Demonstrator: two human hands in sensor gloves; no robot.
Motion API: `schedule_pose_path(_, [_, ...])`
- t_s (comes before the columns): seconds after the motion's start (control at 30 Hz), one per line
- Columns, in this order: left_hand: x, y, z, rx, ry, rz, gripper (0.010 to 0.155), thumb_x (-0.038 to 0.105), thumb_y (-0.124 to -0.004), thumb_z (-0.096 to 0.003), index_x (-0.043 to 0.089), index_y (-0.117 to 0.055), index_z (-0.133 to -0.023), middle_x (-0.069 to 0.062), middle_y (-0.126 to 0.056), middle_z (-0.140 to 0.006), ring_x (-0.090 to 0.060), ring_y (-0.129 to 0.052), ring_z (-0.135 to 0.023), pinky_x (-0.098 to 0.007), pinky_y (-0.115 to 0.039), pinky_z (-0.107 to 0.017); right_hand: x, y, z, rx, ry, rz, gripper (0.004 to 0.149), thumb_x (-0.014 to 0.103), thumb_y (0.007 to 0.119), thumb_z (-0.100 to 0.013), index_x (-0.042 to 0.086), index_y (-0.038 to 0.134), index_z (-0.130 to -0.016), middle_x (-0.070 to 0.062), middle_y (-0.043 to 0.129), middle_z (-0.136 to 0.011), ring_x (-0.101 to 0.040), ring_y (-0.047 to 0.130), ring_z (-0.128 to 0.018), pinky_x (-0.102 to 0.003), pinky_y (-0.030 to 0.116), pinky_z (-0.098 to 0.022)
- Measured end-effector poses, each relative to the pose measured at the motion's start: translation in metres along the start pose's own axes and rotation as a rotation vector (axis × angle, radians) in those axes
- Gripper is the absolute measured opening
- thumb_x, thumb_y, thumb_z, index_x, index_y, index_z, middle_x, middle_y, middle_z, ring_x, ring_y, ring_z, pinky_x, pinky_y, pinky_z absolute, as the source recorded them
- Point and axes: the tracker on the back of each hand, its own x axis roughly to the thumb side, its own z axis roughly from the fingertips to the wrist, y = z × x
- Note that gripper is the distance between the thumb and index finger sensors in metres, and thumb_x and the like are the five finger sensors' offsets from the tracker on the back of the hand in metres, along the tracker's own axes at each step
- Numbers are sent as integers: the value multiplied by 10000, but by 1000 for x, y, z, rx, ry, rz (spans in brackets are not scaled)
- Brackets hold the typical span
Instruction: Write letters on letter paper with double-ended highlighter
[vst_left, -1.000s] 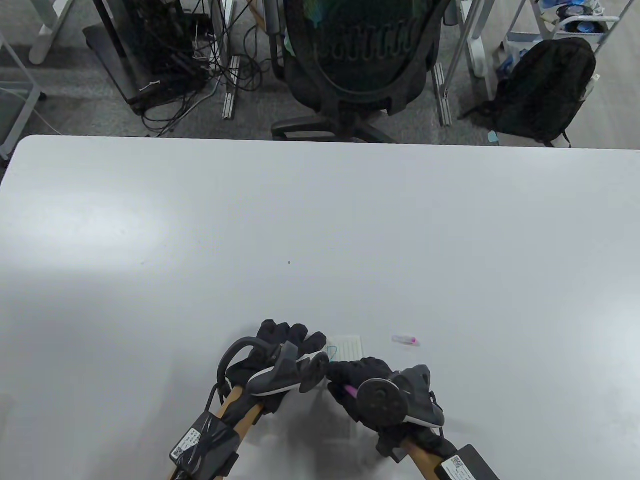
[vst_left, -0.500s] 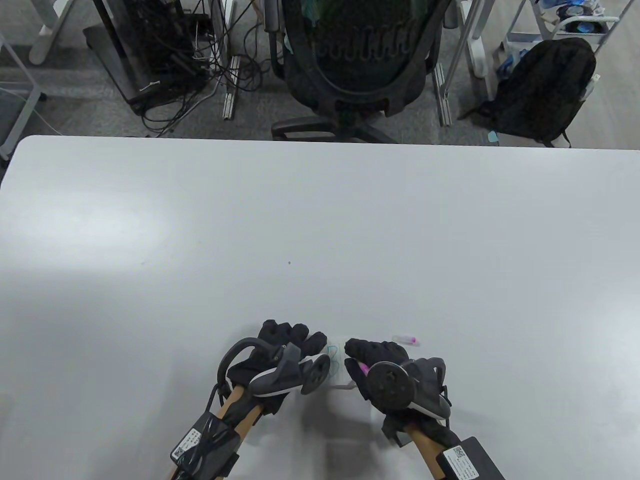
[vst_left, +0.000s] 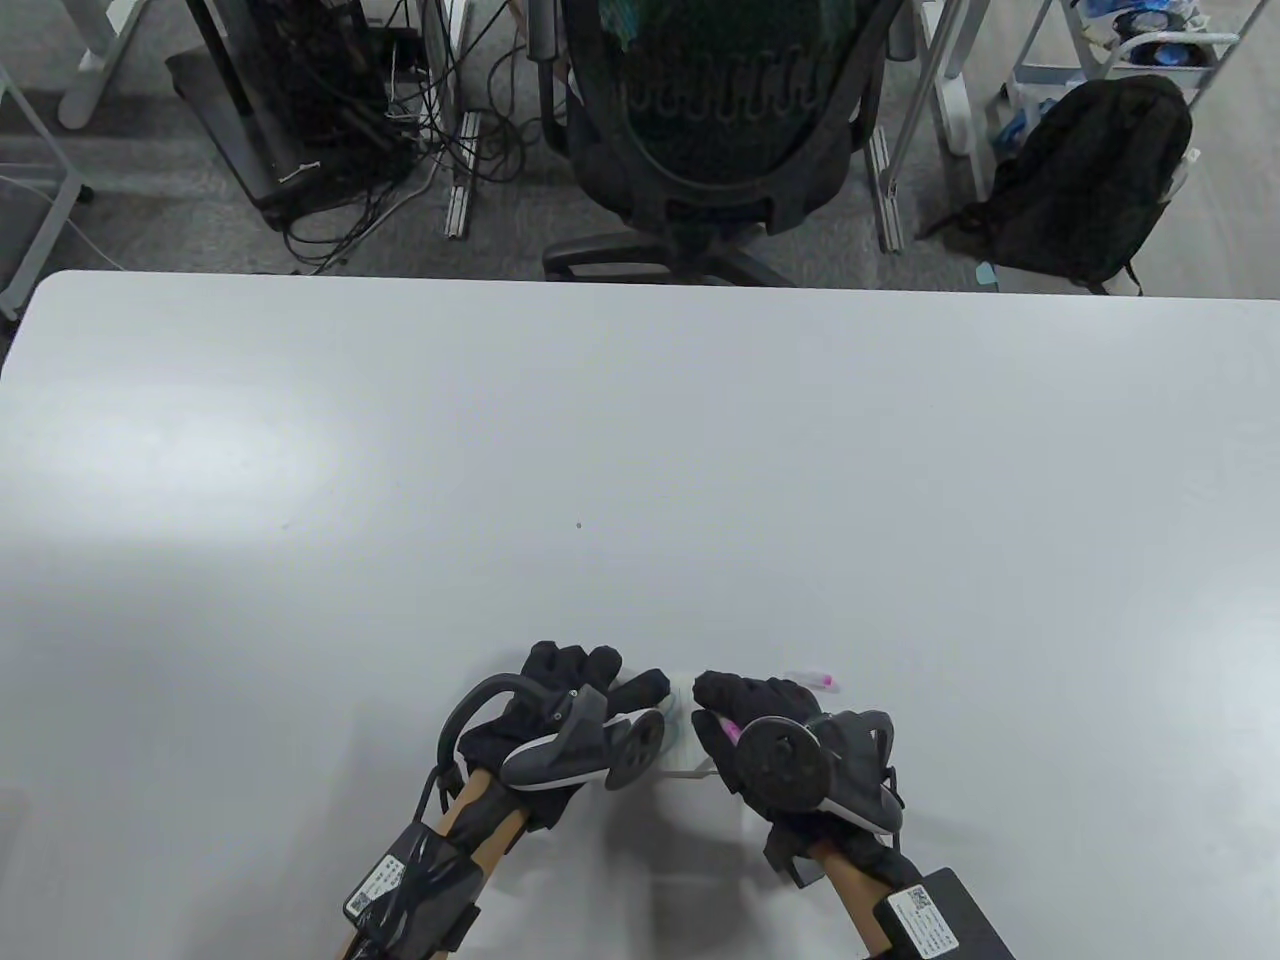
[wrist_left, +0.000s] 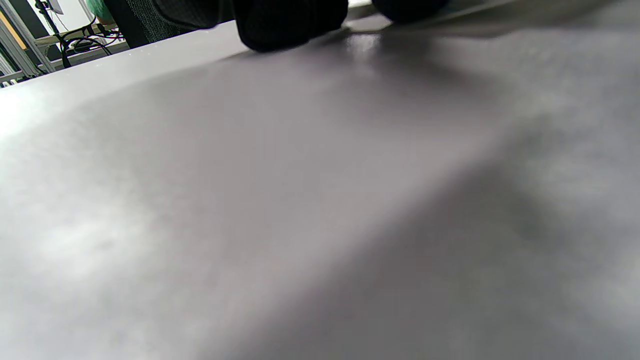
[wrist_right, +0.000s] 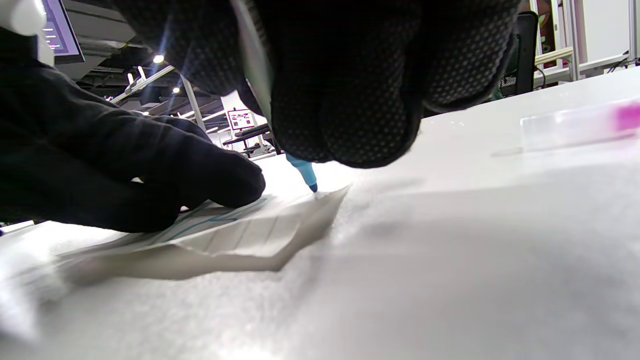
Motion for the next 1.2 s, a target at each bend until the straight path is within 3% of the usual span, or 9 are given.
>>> schedule_pose_path(0.2, [0, 0, 0, 1, -1, 4, 542, 380, -568, -624, 494, -355, -1109, -34, -494, -1154, -214, -660, -963, -582, -536, -843, 4, 2, -2, 28, -35, 8, 451, 391, 705, -537, 149, 764, -913, -169, 945, -755, -345, 971, -619, -601, 731, -598])
schedule_pose_path(0.4, [-1, -1, 0, 0, -1, 7, 540, 381, -567, -625, 497, -355, -1108, -32, -491, -1154, -213, -657, -962, -580, -535, -844, -3, -1, 2, 135, -79, -152, 431, 398, 711, -530, 183, 786, -896, -145, 955, -759, -330, 973, -636, -595, 725, -624])
schedule_pose_path(0.57, [-1, -1, 0, 0, 0, 8, 541, 382, -566, -624, 498, -353, -1108, -29, -491, -1154, -210, -658, -963, -580, -534, -843, -11, -6, 12, 163, -108, -160, 422, 398, 711, -529, 190, 797, -886, -139, 964, -747, -325, 977, -626, -590, 731, -624])
schedule_pose_path(0.9, [-1, -1, 0, -4, 0, 13, 540, 379, -562, -628, 497, -347, -1109, -28, -480, -1156, -210, -650, -965, -579, -533, -843, -18, -14, 17, 52, -74, -163, 431, 395, 707, -531, 161, 802, -881, -157, 971, -717, -331, 984, -590, -591, 740, -609])
schedule_pose_path(1.2, [-8, -1, 0, 4, 0, 83, 528, 372, -568, -629, 486, -382, -1110, -13, -502, -1153, -206, -663, -962, -578, -541, -841, -16, -21, 11, 3, -42, -93, 466, 355, 700, -546, 185, 708, -980, -243, 914, -819, -390, 962, -663, -633, 705, -615])
